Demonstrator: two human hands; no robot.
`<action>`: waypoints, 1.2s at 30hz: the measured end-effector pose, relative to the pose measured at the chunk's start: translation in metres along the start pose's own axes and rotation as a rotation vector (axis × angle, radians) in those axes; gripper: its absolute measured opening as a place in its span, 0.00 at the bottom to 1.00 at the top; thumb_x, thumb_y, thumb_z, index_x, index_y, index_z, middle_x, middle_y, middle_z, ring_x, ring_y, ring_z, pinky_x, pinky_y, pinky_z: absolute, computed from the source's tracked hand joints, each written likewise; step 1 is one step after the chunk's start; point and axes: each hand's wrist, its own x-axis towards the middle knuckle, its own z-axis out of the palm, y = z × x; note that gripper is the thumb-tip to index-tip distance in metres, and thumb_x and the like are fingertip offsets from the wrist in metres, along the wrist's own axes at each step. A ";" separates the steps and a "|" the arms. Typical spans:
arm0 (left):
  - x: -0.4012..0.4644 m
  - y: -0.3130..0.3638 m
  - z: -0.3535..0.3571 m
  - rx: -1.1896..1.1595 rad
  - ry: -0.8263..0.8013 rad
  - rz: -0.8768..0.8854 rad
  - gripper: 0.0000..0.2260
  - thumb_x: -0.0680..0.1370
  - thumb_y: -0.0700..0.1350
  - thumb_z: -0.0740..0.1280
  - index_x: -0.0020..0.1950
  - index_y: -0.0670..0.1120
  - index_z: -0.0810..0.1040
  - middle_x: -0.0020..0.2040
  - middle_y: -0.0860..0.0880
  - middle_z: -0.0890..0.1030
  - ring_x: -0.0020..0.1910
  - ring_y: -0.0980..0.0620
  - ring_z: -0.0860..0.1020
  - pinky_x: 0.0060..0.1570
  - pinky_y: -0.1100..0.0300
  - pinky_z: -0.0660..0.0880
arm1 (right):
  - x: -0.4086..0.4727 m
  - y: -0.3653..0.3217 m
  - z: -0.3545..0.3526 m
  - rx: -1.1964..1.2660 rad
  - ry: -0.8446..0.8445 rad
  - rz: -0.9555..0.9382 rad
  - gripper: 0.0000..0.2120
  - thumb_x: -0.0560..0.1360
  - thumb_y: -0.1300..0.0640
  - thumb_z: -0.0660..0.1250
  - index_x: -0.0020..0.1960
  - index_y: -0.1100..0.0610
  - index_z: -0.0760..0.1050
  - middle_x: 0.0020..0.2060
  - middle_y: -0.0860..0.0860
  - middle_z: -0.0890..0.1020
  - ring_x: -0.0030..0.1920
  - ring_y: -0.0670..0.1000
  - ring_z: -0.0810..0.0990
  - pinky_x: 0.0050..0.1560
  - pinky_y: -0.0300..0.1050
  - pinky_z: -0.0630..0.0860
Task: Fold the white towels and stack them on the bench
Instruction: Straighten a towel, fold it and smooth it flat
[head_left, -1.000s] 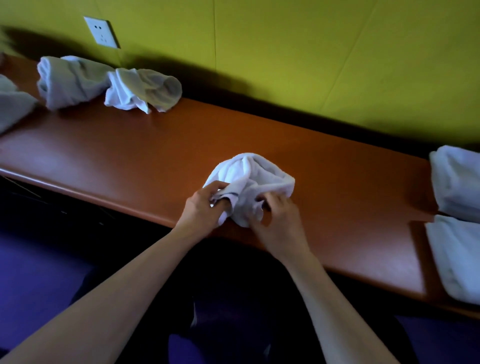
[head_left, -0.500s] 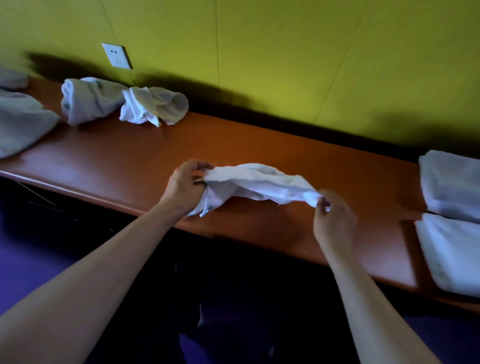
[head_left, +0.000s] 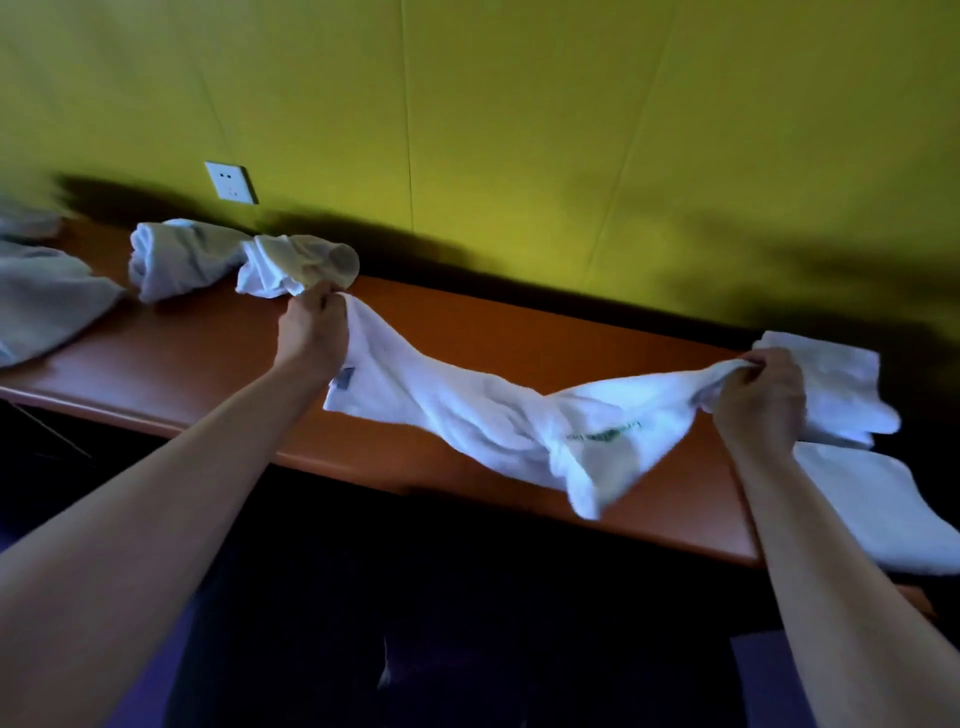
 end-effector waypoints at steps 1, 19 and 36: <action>-0.001 0.004 -0.003 -0.011 -0.010 -0.015 0.12 0.81 0.43 0.54 0.46 0.42 0.75 0.54 0.34 0.78 0.52 0.36 0.75 0.45 0.52 0.65 | 0.002 -0.001 -0.003 0.011 -0.035 0.012 0.18 0.77 0.56 0.54 0.60 0.64 0.74 0.58 0.67 0.78 0.60 0.67 0.76 0.60 0.59 0.70; 0.020 -0.070 0.047 0.481 -0.133 -0.172 0.16 0.83 0.54 0.56 0.67 0.56 0.77 0.69 0.41 0.72 0.66 0.33 0.69 0.64 0.41 0.66 | -0.001 0.045 0.064 -0.232 -0.382 0.117 0.16 0.77 0.48 0.62 0.59 0.58 0.76 0.57 0.60 0.82 0.60 0.62 0.80 0.58 0.54 0.75; 0.025 -0.115 0.123 0.898 -0.465 0.621 0.12 0.74 0.39 0.70 0.56 0.50 0.80 0.64 0.49 0.79 0.70 0.40 0.69 0.64 0.47 0.63 | -0.079 0.111 0.107 -0.403 -0.609 -0.563 0.18 0.73 0.46 0.60 0.58 0.49 0.80 0.55 0.51 0.82 0.57 0.61 0.77 0.55 0.59 0.74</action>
